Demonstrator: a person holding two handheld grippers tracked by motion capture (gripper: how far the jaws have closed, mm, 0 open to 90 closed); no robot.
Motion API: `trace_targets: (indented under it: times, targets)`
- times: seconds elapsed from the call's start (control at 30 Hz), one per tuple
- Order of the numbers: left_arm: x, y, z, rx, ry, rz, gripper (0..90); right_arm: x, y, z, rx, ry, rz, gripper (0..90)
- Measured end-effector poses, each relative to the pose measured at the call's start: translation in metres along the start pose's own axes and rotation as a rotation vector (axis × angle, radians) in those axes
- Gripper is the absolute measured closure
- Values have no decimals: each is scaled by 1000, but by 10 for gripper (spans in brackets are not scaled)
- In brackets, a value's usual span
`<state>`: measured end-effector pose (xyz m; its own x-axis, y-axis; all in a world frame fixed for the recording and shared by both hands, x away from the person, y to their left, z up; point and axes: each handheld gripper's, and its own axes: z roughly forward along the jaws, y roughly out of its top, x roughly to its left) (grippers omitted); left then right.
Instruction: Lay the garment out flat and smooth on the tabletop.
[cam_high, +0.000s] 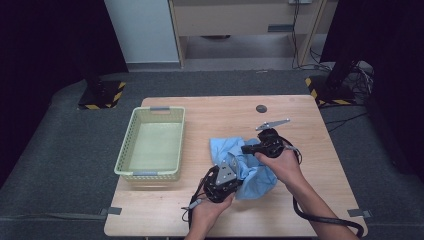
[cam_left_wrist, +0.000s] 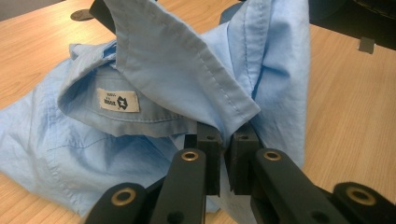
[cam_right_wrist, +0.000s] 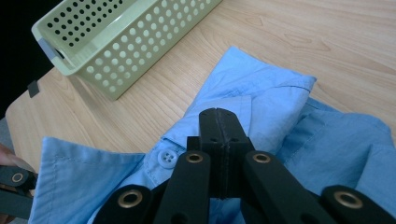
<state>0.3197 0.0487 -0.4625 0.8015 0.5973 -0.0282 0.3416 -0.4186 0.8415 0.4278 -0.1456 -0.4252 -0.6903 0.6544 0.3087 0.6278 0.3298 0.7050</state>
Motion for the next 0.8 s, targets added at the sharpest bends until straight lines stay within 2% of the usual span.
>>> trace_targets:
  times: [0.1,0.13,0.2,0.33,0.47,0.67,0.8]
  targets:
    - [0,0,0,0,-1,1,863,0,1,-2,-3,-10,-15,900]
    - [-1,1,1,1,-2,2,863,1,1,-2,-3,-19,-28,872]
    - [-1,1,1,-1,-2,3,862,4,3,-2,-2,-25,-44,759]
    - [-1,1,1,-1,0,3,861,14,7,2,9,-67,-110,601]
    - [-1,1,1,-3,0,1,860,23,10,8,28,-66,-158,516]
    - [0,0,0,2,2,6,859,29,11,16,63,-77,-217,465]
    - [0,0,0,1,1,8,859,31,9,21,104,-104,-260,454]
